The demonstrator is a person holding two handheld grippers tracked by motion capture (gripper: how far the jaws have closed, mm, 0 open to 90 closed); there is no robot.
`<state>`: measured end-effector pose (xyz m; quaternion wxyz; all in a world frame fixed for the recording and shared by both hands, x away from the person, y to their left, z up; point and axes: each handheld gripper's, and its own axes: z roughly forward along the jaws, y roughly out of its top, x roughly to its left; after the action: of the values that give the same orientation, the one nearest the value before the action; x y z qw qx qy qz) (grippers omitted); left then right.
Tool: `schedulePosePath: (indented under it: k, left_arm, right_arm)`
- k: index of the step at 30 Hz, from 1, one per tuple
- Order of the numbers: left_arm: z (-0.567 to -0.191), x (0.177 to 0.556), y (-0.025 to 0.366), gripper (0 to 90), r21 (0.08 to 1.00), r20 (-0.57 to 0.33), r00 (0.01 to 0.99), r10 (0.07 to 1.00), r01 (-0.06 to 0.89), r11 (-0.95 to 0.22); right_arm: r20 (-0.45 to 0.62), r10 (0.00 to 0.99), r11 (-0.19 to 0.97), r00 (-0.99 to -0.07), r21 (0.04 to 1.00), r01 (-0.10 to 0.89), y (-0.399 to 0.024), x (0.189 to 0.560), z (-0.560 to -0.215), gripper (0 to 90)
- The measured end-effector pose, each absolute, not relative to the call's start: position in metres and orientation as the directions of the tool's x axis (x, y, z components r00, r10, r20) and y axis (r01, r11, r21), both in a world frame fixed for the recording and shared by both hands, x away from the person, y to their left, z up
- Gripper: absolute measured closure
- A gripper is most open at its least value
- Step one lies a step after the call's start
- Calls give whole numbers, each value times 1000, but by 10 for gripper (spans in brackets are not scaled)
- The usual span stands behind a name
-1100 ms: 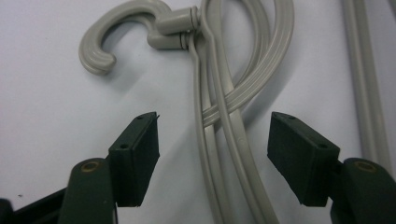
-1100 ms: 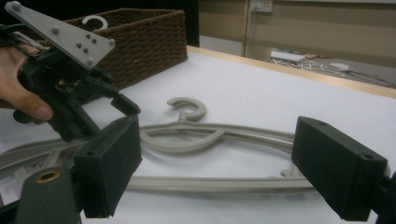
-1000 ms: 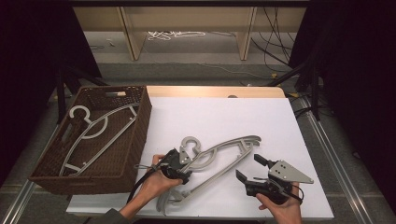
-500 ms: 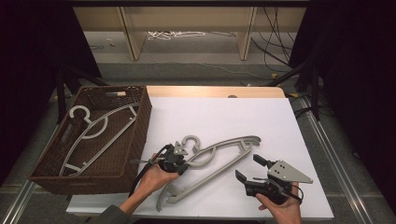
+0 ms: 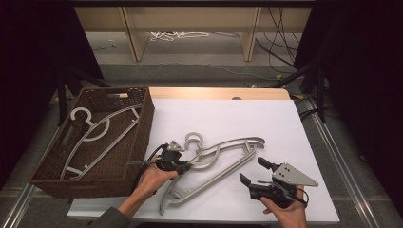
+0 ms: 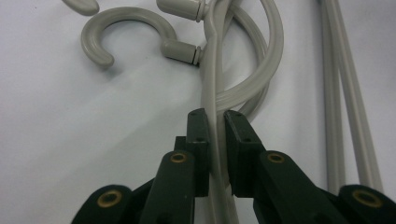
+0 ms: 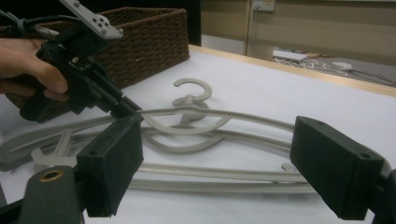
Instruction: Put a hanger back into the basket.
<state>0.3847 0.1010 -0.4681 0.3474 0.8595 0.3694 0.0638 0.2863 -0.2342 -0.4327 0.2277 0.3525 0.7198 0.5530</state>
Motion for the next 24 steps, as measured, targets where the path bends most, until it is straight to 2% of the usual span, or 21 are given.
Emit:
schedulePosePath:
  k: [2, 14, 24]
  left_arm:
    - [-470, 385, 100, 809, 660, -176, 712, 680, 598, -455]
    - [-457, 381, 105, 816, 724, -172, 692, 701, 571, -386]
    - [-432, 372, 108, 817, 784, -132, 690, 712, 512, -351]
  right_arm:
    - [53, 761, 147, -646, 956, 252, -234, 286, -432, 181]
    - [64, 758, 143, -649, 955, 261, -235, 286, -433, 183]
    - [67, 757, 136, -649, 957, 258, -235, 287, -432, 186]
